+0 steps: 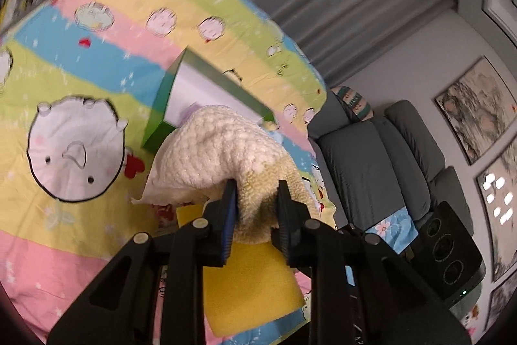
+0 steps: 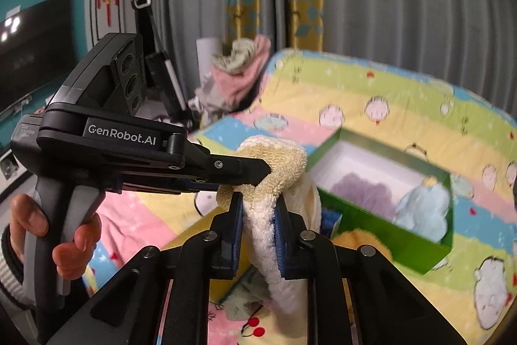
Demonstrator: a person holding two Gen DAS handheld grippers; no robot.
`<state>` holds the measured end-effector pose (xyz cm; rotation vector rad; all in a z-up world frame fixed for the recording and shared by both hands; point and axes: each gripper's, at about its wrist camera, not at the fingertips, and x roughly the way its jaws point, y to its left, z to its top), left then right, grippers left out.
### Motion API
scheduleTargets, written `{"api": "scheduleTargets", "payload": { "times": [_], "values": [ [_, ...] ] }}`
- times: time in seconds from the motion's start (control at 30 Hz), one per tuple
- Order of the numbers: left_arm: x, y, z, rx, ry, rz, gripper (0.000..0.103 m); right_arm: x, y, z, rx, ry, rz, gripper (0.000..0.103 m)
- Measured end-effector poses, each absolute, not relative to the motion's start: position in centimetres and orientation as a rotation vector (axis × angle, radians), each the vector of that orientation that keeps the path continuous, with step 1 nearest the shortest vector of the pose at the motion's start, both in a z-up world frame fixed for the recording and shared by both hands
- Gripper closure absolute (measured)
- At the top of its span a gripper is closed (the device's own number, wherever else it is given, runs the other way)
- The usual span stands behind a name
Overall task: Organize soft objects
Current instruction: 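Grasp the cream knit cloth with the left tool, then lift the cream knit cloth into the green box and open the left tool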
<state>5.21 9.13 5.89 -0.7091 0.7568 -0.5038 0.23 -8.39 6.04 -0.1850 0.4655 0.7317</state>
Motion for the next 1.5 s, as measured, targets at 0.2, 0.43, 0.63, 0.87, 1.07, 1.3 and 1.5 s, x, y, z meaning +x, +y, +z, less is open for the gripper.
{"api": "scheduleTargets", "payload": {
  "times": [0.2,0.43,0.63,0.87,1.07,1.3,1.5],
  "values": [
    [4.4,7.9,8.3,-0.624,0.743,-0.501,0.082,-0.2,-9.3,8.0,-0.180,0.467,0.740,0.084],
    [4.7,7.3,5.5,-0.644,0.830,-0.500,0.083,-0.7,-9.1,6.6,-0.292,0.526,0.709,0.084],
    [4.5,6.4,7.3,-0.621,0.796,-0.528,0.084,-1.1,-9.7,7.8,-0.301,0.482,0.696,0.084],
    [5.2,5.5,10.2,-0.595,0.763,-0.552,0.084,-1.3,-10.3,9.8,-0.319,0.418,0.673,0.084],
    [6.8,4.1,13.6,-0.533,0.716,-0.558,0.084,0.2,-11.0,12.5,-0.312,0.359,0.637,0.084],
    [9.8,3.0,16.7,-0.483,0.689,-0.547,0.084,2.7,-12.0,15.1,-0.277,0.309,0.607,0.084],
    [13.3,1.9,17.1,-0.415,0.684,-0.502,0.084,6.5,-12.3,15.3,-0.264,0.303,0.597,0.084]
  ]
}}
